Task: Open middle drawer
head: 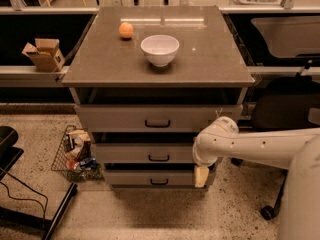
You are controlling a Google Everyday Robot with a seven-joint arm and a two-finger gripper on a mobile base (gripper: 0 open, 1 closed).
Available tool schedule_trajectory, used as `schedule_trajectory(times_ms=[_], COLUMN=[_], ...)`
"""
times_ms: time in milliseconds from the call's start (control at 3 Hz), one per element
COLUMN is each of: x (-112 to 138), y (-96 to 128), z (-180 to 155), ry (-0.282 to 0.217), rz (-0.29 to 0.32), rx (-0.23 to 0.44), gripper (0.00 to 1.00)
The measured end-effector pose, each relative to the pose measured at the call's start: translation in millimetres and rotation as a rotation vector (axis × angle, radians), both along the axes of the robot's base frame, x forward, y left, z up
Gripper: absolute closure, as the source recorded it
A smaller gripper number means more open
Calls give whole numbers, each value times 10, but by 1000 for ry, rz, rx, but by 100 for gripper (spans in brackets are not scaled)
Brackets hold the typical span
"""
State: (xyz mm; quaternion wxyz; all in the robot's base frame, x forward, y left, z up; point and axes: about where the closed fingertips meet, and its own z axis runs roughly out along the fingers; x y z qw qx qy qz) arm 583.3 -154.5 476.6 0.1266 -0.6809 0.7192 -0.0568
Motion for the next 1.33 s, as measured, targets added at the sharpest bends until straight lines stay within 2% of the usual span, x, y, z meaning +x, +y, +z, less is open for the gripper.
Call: schedule_trajectory(times_ms=[667,1000,1333], x=[425,502,401], y=[196,250,144], z=[-399,-529,-713], ry=[7,15,45], rz=[-38,-58,-86], rx=[-9,-30,-60], gripper=[0,0,26])
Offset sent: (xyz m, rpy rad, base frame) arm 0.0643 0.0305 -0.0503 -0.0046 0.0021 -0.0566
